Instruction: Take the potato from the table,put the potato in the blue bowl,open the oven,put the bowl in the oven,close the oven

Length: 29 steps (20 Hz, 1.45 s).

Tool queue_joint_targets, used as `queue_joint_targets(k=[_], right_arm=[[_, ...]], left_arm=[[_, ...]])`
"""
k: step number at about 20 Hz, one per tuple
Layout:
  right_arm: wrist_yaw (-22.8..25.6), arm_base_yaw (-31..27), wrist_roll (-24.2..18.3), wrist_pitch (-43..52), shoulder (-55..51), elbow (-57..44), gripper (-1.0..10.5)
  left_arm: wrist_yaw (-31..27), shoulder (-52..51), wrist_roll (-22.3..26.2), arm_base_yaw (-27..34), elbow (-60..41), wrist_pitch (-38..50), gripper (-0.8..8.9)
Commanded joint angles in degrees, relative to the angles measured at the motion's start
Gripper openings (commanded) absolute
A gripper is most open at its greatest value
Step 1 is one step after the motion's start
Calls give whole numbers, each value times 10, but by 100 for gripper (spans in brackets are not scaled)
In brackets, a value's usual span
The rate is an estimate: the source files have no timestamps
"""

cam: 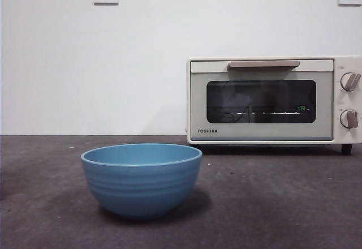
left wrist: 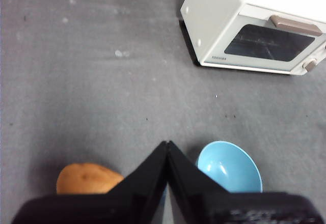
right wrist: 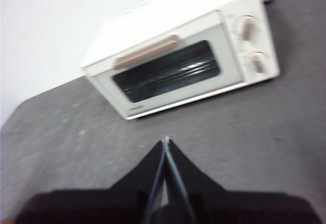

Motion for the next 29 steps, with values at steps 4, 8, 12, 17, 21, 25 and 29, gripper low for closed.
queue_joint_targets(k=[4,8,12,17,21,25,29], right_arm=[[-84,0,-47,17,58,41,-2],[-193,0,-83,13,184,88,-2],[-245,18,-119,-8,314,147,-2],[-196,136,-130,-11,452,246,-2],[-137,253,-154,-16,564,346,-2],[-110,349,-228,-31,670,457,-1],[-69,418,-275,-35,766,546,1]], left_arm=[[2,37,56,2,76,-63,-5],[2,51,92,2,105,-92,-5],[2,51,113,2,105,-125,-5],[3,51,126,2,105,-150,-5],[32,51,136,-7,105,-160,-5],[32,51,139,-41,105,-165,-5],[31,51,152,-80,105,-184,-5]])
